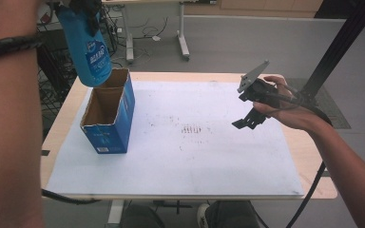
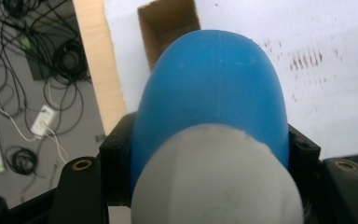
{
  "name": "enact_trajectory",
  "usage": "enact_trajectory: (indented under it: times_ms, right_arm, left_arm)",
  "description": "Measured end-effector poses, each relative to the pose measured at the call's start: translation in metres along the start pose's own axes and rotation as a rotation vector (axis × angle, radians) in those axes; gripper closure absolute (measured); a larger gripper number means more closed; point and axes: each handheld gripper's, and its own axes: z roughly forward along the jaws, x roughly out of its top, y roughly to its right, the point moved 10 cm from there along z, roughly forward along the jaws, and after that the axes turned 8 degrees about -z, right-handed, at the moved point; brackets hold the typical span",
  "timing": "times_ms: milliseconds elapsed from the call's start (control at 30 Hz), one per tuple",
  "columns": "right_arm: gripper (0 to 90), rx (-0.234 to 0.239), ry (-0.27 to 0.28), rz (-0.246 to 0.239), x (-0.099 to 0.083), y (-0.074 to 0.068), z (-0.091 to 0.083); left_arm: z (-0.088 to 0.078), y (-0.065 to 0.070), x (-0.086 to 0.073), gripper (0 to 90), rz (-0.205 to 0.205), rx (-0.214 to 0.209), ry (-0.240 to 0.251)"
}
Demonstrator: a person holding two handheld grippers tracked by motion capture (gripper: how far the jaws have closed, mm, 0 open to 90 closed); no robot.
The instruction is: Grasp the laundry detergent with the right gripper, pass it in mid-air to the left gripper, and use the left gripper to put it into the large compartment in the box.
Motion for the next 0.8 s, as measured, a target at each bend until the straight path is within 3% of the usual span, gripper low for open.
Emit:
enact_trajectory:
  times_ms: [200,300,533,800]
  right_arm:
    - [0.1,-0.009,0.000,-0.003,-0.003,0.001,-0.005]
    - [0.1,-0.012,-0.006,-0.001,-0.007,0.001,-0.006]
    - [0.1,-0.017,0.005,0.001,-0.010,0.001,-0.008]
    - [0.1,-0.018,0.003,-0.003,-0.010,0.001,-0.007]
  left_arm:
    - [0.010,-0.013,-0.001,37.2,-0.098,0.000,-0.004]
    - [0.017,-0.018,-0.002,37.2,-0.123,0.005,-0.010]
    - [0.037,-0.022,-0.004,37.3,-0.164,-0.001,-0.017]
    - [0.061,-0.019,-0.001,37.2,-0.180,-0.020,-0.004]
